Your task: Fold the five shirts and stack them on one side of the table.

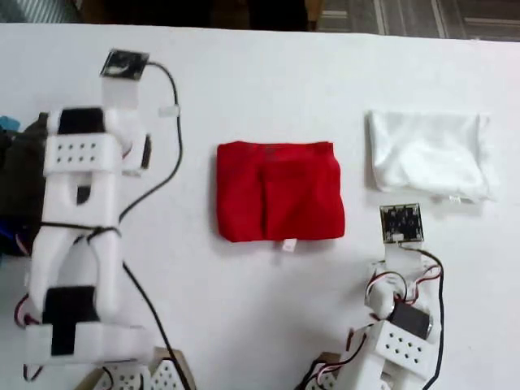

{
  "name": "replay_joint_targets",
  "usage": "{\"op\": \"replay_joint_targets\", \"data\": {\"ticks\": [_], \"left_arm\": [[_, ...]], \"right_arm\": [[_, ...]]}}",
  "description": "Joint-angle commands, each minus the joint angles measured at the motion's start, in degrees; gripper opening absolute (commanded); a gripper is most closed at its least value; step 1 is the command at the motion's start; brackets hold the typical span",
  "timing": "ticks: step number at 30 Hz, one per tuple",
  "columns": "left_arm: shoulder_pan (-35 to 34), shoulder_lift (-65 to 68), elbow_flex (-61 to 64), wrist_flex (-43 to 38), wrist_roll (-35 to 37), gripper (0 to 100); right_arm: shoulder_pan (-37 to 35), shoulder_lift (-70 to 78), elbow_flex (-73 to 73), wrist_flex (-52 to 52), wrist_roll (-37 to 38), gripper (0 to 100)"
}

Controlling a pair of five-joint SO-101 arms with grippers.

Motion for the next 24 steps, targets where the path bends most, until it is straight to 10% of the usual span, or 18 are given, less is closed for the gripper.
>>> {"op": "replay_joint_targets", "data": {"ticks": [1,9,24], "left_arm": [[-4.66,-6.51,7.25,-6.15,-0.18,3],[-12.92,-13.36,26.24,-19.52,-0.53,3],[-15.91,-14.07,44.09,-37.27,-3.34,3]], "right_arm": [[-2.95,-0.31,-7.12,3.03,-0.44,11.5],[-22.29,4.35,-24.88,14.55,-2.11,11.5],[-39.52,60.18,-72.79,25.36,-9.05,11.5]]}}
